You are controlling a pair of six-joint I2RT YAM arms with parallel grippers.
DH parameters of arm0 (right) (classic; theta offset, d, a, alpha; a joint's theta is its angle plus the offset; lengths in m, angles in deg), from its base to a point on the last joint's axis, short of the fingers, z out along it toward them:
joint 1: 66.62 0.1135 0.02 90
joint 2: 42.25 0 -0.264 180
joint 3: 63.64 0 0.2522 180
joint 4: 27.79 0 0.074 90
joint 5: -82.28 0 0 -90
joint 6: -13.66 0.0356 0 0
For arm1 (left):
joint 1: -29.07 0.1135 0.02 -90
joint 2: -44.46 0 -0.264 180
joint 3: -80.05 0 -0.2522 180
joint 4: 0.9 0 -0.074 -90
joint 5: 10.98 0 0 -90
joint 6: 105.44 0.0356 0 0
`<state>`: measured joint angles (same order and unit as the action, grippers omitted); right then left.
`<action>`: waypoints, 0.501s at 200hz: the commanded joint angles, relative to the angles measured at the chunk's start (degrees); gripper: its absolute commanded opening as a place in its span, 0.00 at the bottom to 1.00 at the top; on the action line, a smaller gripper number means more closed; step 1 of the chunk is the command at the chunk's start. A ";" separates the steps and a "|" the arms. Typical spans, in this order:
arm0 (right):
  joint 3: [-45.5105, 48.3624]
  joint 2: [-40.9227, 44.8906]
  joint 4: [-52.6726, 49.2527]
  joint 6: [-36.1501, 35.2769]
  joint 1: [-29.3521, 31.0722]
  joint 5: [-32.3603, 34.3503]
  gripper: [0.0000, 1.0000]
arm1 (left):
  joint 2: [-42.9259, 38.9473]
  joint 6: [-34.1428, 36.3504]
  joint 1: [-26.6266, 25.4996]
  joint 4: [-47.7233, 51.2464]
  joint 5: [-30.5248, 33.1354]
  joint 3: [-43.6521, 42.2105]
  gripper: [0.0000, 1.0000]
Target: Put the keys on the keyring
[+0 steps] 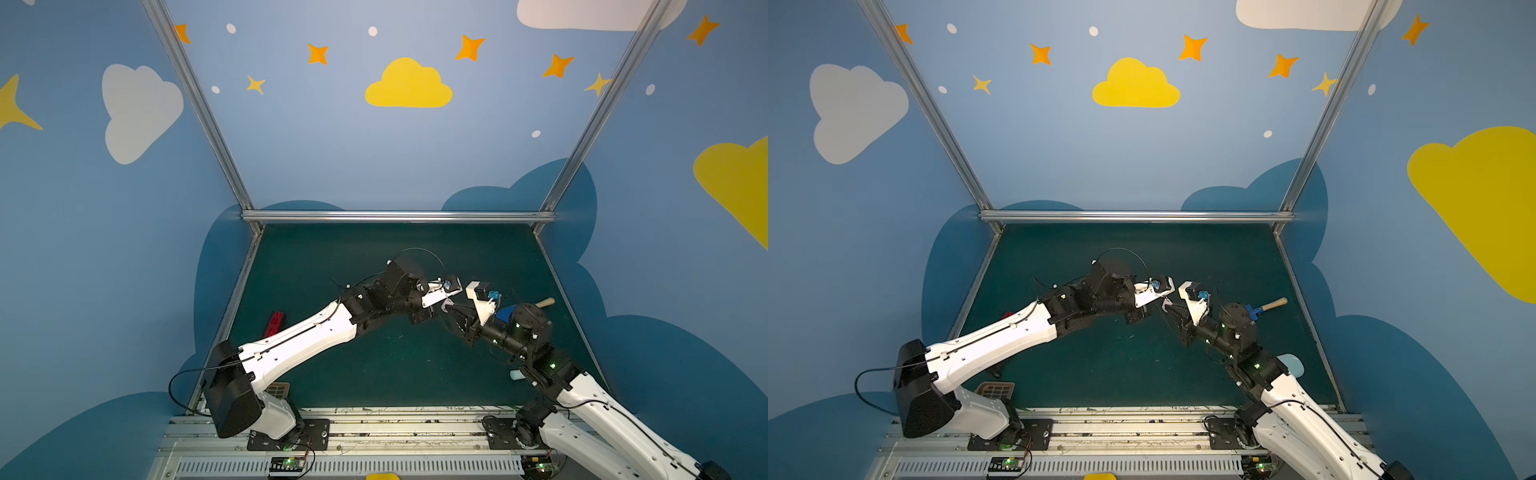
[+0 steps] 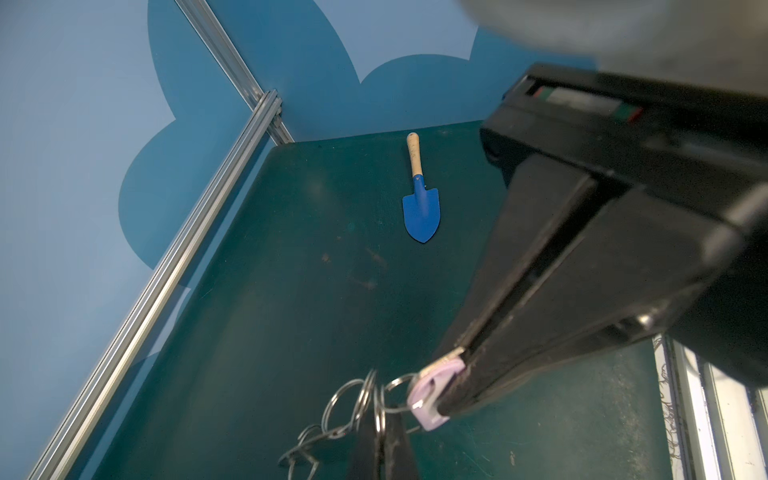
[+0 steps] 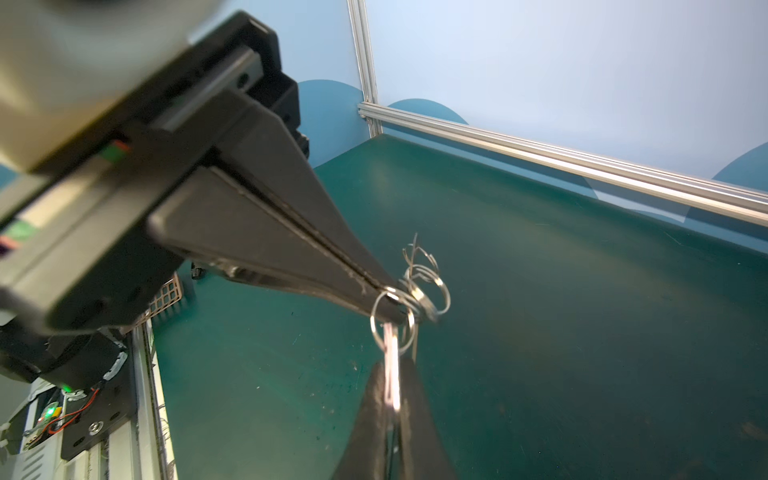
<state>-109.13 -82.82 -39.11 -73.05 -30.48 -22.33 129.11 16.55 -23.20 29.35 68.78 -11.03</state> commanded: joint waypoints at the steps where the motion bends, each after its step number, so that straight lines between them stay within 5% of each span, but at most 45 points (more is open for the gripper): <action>1: -2.51 1.48 -2.29 0.91 -0.62 0.03 0.00 | -0.97 0.88 0.57 0.73 0.40 -0.62 0.04; 100: -6.39 0.76 -10.99 -0.64 -3.04 -0.42 0.00 | -1.47 3.11 1.07 2.89 0.51 -1.06 0.04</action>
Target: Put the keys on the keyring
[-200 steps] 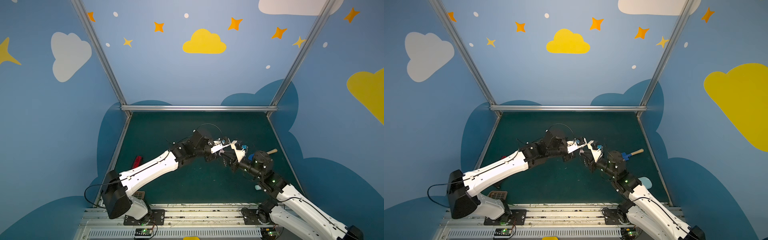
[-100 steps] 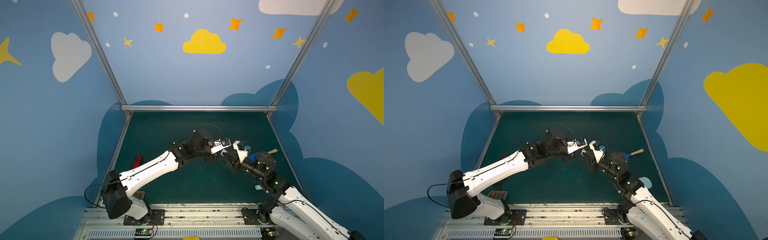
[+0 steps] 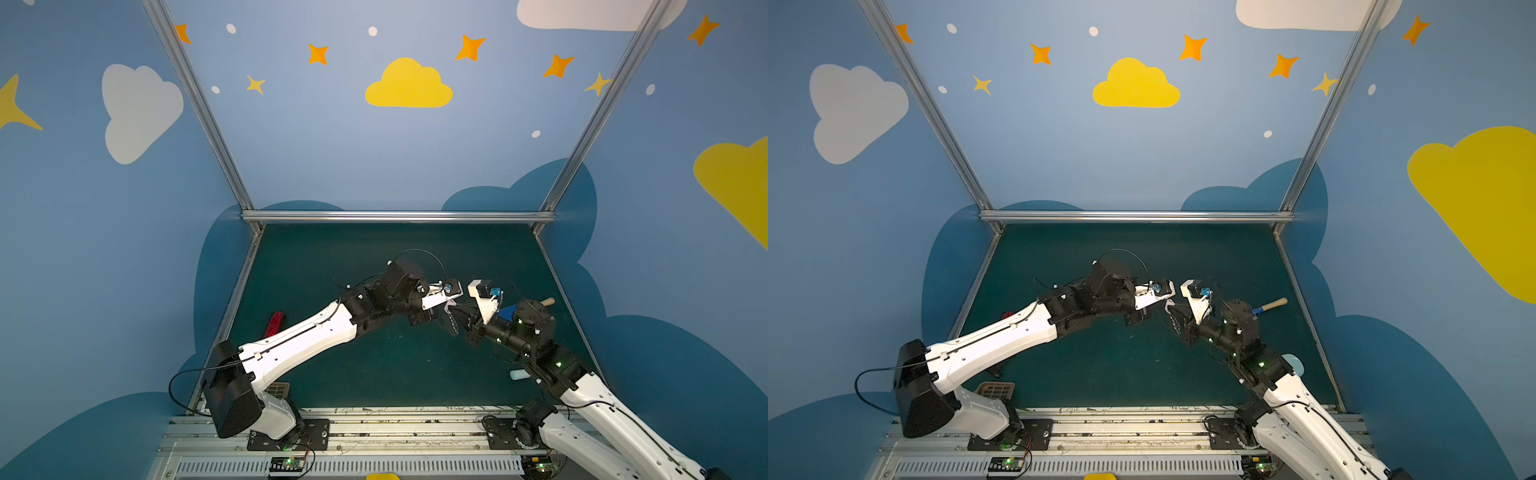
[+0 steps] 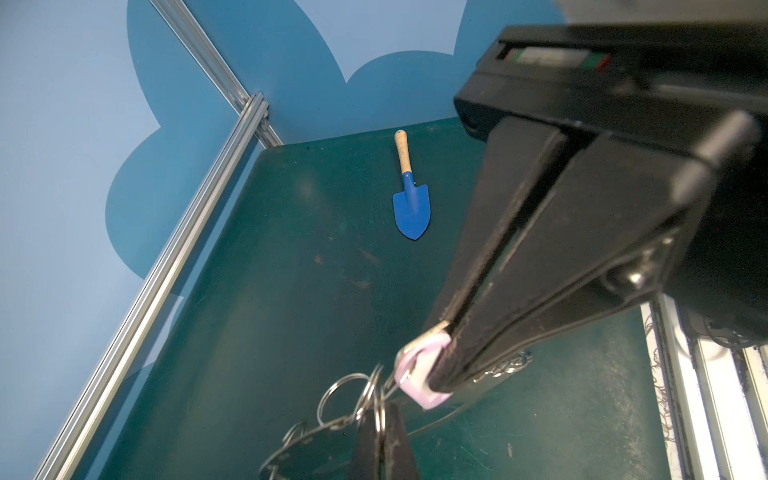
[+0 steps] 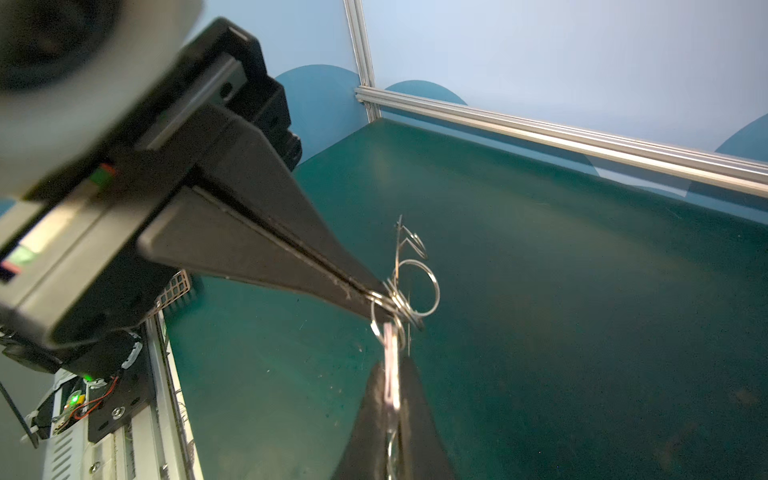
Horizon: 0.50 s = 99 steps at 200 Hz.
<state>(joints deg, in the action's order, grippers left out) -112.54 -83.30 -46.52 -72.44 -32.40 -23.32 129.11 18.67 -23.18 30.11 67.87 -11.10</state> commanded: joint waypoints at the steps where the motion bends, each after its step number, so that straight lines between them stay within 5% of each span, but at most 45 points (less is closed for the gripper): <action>1: -3.00 1.20 -3.70 -1.30 -1.14 0.57 0.00 | -1.49 1.02 1.07 2.19 1.37 -1.00 0.04; 99: -7.98 -1.77 -13.13 -5.66 -5.61 -4.79 0.00 | -4.04 4.34 1.74 1.33 -4.06 -3.78 0.04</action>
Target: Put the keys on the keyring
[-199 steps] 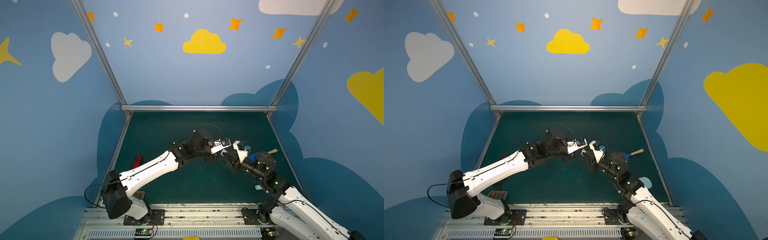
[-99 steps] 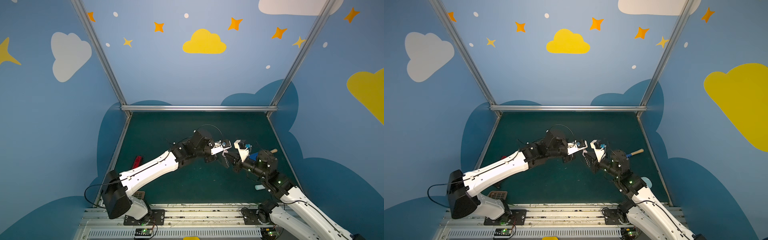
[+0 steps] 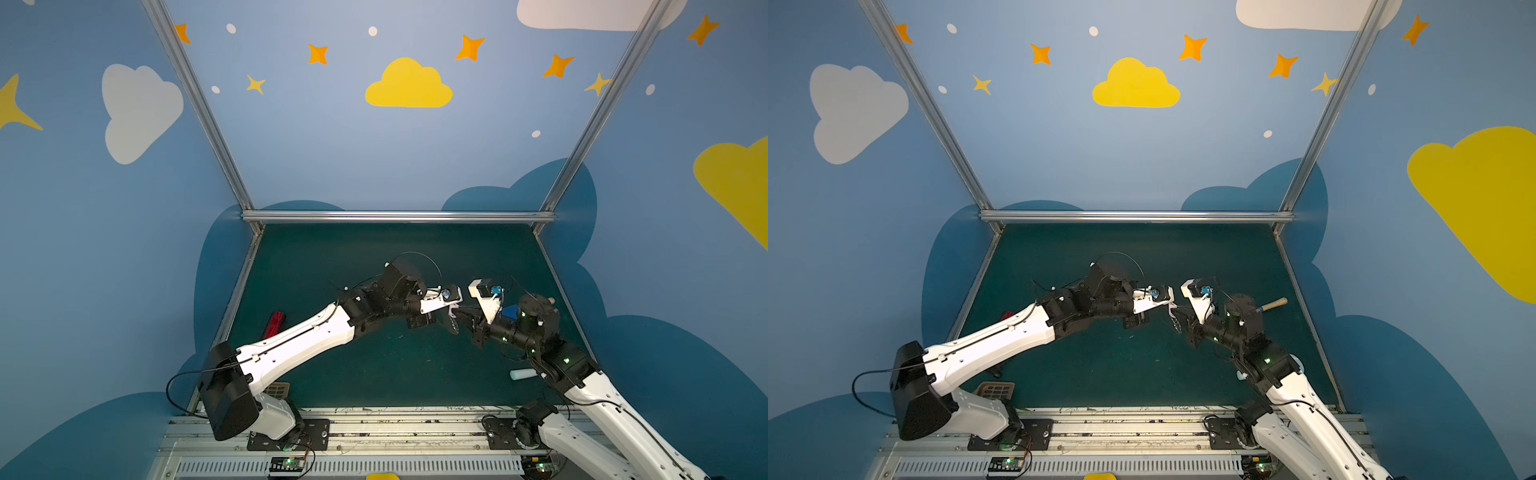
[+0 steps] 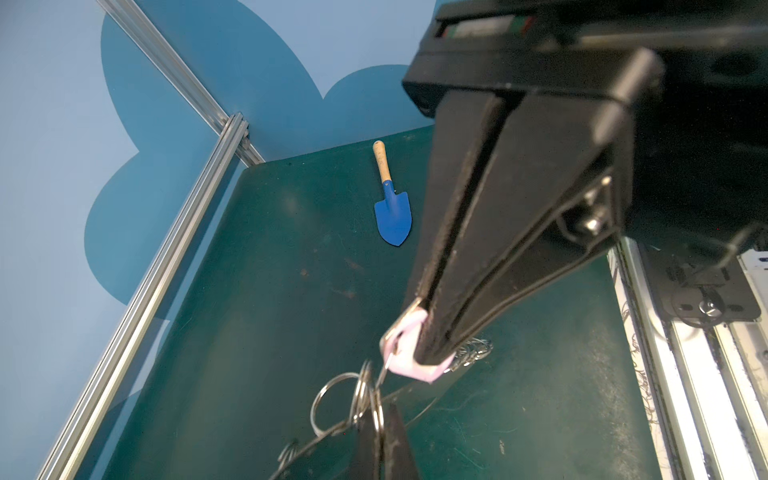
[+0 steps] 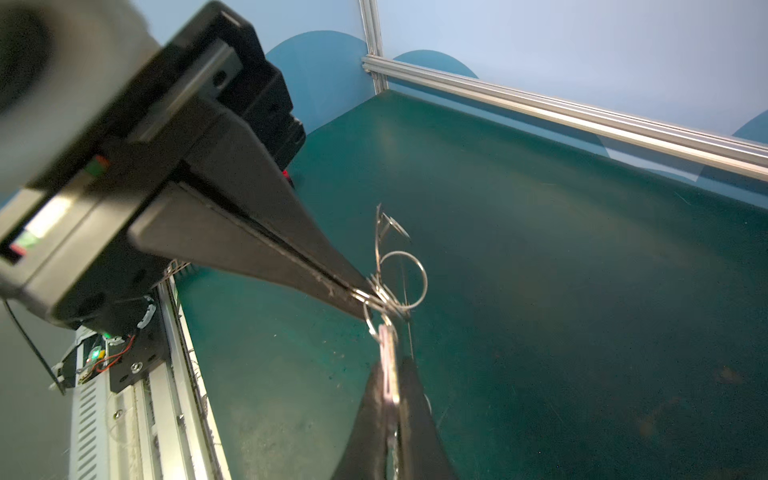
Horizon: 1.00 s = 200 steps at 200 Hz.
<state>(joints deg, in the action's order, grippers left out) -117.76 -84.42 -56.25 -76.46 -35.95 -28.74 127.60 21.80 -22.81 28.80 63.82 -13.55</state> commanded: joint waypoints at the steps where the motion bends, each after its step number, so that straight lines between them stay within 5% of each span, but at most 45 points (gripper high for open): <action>1: -2.78 -0.73 -3.40 -1.64 -2.09 0.50 0.00 | -2.58 1.28 1.40 2.66 -0.05 -1.35 0.04; 104: -7.32 -4.57 -12.21 -10.95 -4.54 -2.93 0.00 | -4.96 3.27 2.39 0.81 -6.64 -4.33 0.04; 200: 1.30 -2.83 1.37 -9.61 -4.57 -5.03 0.00 | -5.49 -2.12 3.54 -5.58 -11.89 -6.34 0.04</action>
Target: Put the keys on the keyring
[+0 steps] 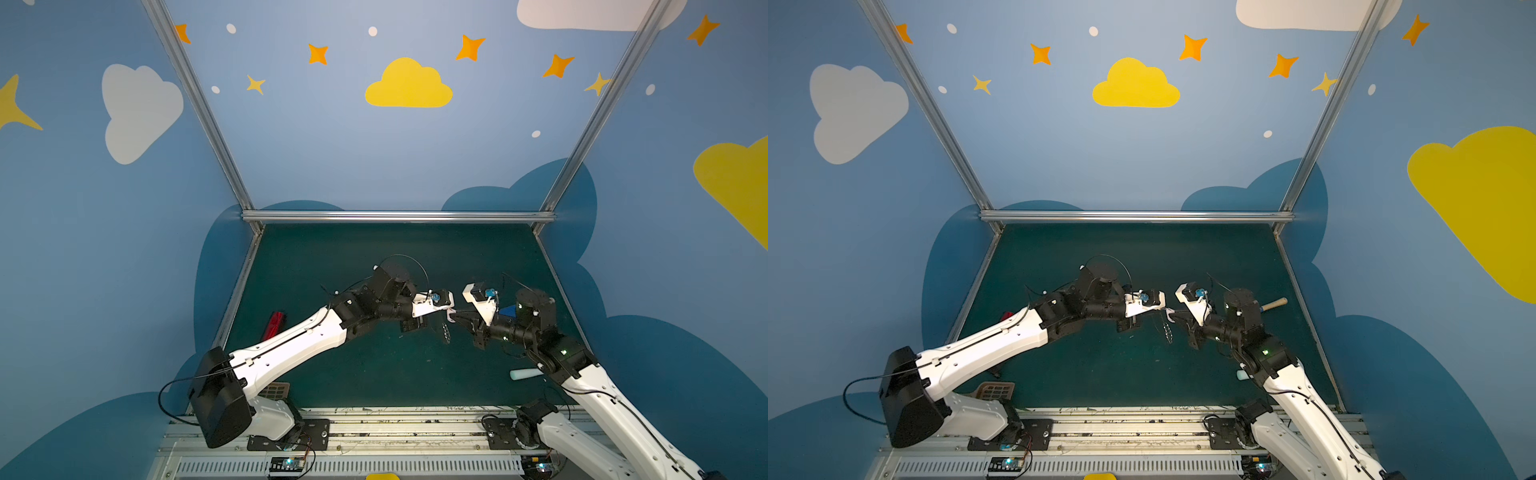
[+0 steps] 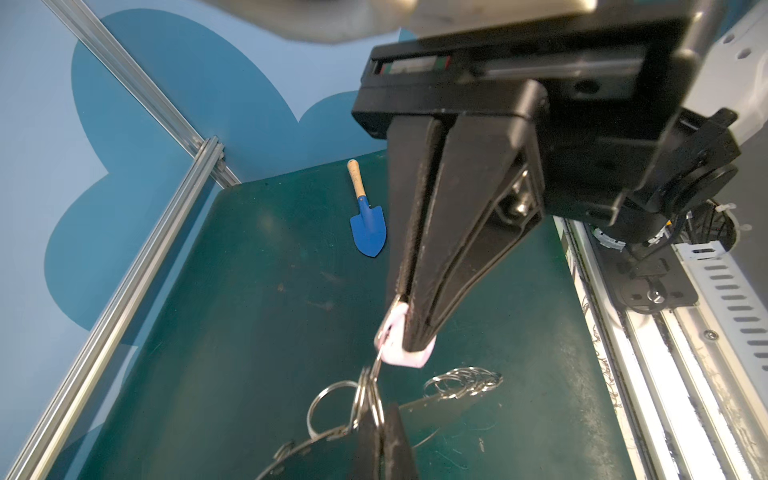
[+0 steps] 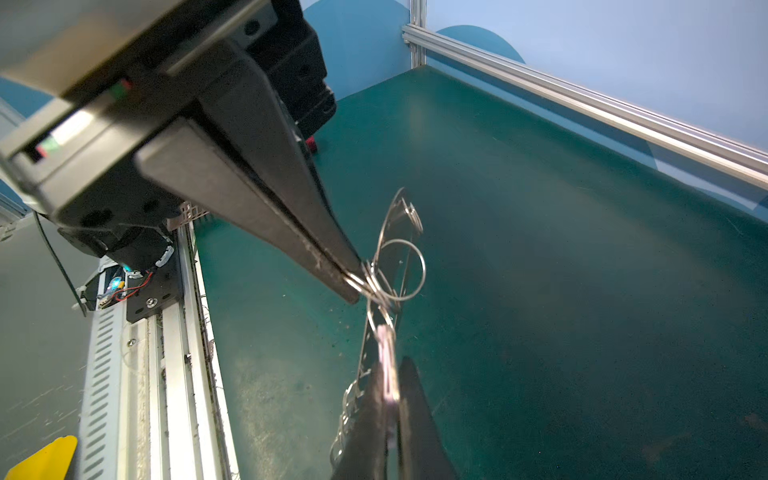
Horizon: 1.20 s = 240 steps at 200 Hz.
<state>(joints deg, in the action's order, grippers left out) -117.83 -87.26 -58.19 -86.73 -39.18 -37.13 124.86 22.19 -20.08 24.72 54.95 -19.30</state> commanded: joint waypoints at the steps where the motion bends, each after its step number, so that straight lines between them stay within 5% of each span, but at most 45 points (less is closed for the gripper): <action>1: 1.43 -0.03 3.47 0.70 -1.29 3.29 0.00 | -2.82 -2.49 0.76 -1.58 -3.05 -0.61 0.04; 68: 3.52 -1.04 6.33 4.06 -1.45 1.54 0.00 | -3.24 -2.74 0.80 -4.36 -4.01 -1.92 0.04; 101: 3.73 0.08 6.31 4.91 -1.61 2.07 0.29 | -2.94 -2.56 0.80 -4.05 -3.96 -1.63 0.04; 124: 3.40 0.29 7.22 6.11 -1.65 1.37 0.34 | -2.62 -2.56 0.75 -3.95 -4.18 -1.46 0.04; 240: -0.93 -0.44 9.52 9.66 -1.76 -7.35 0.31 | -2.05 -0.56 0.72 -5.24 -5.47 -1.70 0.04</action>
<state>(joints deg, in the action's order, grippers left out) -115.60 -86.67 -49.74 -78.71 -40.71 -41.63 123.68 20.33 -19.33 21.61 51.21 -21.39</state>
